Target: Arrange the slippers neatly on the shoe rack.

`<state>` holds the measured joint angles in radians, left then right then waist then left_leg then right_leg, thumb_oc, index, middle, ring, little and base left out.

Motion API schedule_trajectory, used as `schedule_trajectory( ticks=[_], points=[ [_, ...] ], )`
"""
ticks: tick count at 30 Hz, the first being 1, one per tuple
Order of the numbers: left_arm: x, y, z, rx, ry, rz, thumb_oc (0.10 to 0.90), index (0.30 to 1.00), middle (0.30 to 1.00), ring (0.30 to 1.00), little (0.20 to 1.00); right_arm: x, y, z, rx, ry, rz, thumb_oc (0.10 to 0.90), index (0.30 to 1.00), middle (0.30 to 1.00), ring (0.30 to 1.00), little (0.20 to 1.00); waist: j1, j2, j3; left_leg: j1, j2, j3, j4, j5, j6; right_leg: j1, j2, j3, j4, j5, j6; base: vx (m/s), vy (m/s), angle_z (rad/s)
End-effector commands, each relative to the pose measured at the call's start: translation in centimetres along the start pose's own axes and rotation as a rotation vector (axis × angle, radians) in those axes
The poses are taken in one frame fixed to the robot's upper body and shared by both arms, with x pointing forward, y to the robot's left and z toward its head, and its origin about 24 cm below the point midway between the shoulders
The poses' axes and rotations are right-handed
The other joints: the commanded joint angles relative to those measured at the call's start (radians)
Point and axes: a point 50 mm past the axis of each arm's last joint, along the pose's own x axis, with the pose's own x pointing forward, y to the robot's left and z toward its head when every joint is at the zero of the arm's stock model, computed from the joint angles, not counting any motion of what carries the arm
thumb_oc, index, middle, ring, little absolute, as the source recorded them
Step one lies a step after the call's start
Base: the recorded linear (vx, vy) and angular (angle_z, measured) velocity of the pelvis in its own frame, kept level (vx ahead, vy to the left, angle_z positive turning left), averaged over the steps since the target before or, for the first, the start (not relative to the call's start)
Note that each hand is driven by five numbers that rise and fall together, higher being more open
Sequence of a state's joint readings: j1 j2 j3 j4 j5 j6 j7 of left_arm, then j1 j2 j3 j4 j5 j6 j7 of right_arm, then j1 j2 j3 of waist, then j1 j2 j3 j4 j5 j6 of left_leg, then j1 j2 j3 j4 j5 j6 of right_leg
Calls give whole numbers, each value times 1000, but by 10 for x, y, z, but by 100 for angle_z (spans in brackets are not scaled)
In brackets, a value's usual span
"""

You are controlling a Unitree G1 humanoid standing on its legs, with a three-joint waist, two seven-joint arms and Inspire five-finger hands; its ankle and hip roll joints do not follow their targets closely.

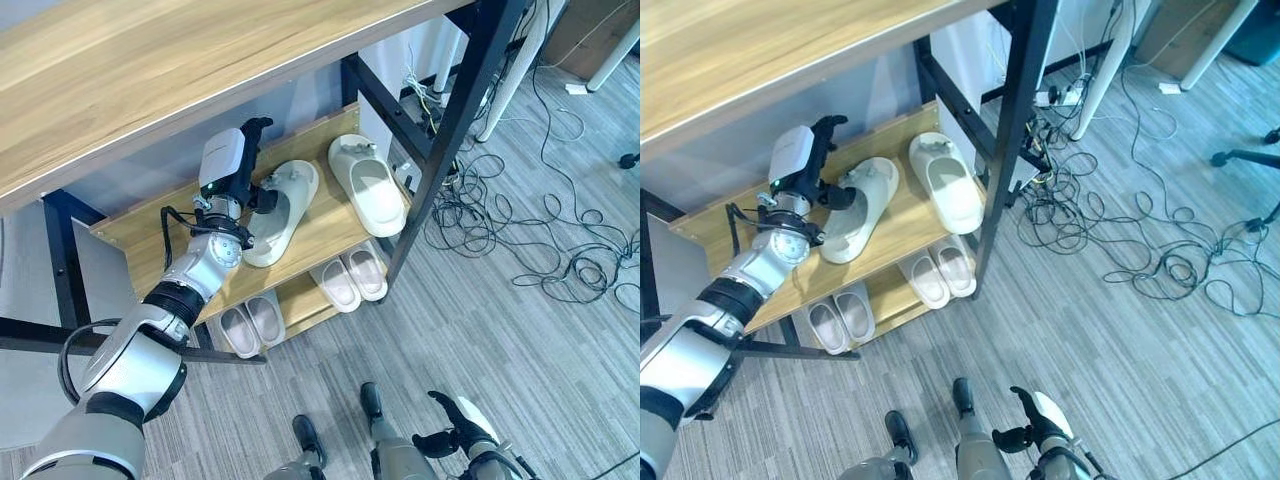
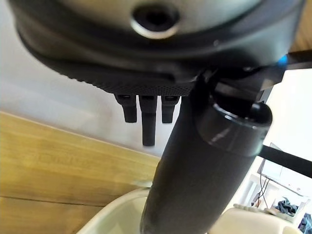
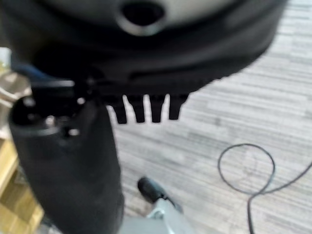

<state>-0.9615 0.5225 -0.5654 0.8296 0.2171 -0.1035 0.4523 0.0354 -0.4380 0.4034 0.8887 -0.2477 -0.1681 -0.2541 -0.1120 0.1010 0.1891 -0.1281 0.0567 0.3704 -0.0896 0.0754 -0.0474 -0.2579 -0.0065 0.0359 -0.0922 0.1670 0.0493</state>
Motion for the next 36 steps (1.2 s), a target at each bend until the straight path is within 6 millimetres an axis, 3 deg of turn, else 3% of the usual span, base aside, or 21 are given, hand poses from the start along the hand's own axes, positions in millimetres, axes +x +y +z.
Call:
schedule_trajectory(
  ticks=[1, 16, 20, 27, 28, 36],
  points=[
    [14, 24, 19, -82, -61, 177, 800, 900, 900, 900, 900, -16, 17, -12, 23, -1, 21, 800, 900, 900, 900, 900, 30, 0, -108, -42, -2, -63, 2, 5, -47, -14, -56, -69, 12, -31, 145, 0, 0, 0],
    [-15, 11, 12, -267, -68, 144, 800, 900, 900, 900, 900, -17, 19, -15, 19, 26, 25, 800, 900, 900, 900, 900, 69, -14, -115, -25, 0, -96, 2, 7, -51, 30, -59, -119, 8, -42, 139, -15, -12, 9],
    [-32, -1, -3, -384, 13, 119, 800, 900, 900, 900, 900, -18, 21, -16, 19, 36, 30, 800, 900, 900, 900, 900, 80, -21, -120, -18, 1, -106, 2, 7, -52, 42, -60, -131, 8, -44, 135, -18, -7, 6],
    [-47, -17, -12, -496, 84, 77, 800, 900, 900, 900, 900, -20, 23, -20, 13, 56, 38, 800, 900, 900, 900, 900, 85, -24, -125, -10, 2, -110, 2, 7, -53, 53, -62, -143, 8, -45, 129, -14, -4, 5],
    [-57, -30, -18, -579, 144, 46, 800, 900, 900, 900, 900, -20, 24, -20, 11, 62, 40, 800, 900, 900, 900, 900, 86, -28, -127, -9, 1, -111, 2, 9, -52, 55, -62, -145, 9, -44, 127, -22, -5, 10],
    [-65, -47, -16, -638, 180, -14, 800, 900, 900, 900, 900, -19, 24, -19, 6, 64, 37, 800, 900, 900, 900, 900, 83, -29, -129, -12, 2, -115, 2, 13, -51, 49, -62, -147, 11, -41, 125, -9, -3, 4]
  ],
)
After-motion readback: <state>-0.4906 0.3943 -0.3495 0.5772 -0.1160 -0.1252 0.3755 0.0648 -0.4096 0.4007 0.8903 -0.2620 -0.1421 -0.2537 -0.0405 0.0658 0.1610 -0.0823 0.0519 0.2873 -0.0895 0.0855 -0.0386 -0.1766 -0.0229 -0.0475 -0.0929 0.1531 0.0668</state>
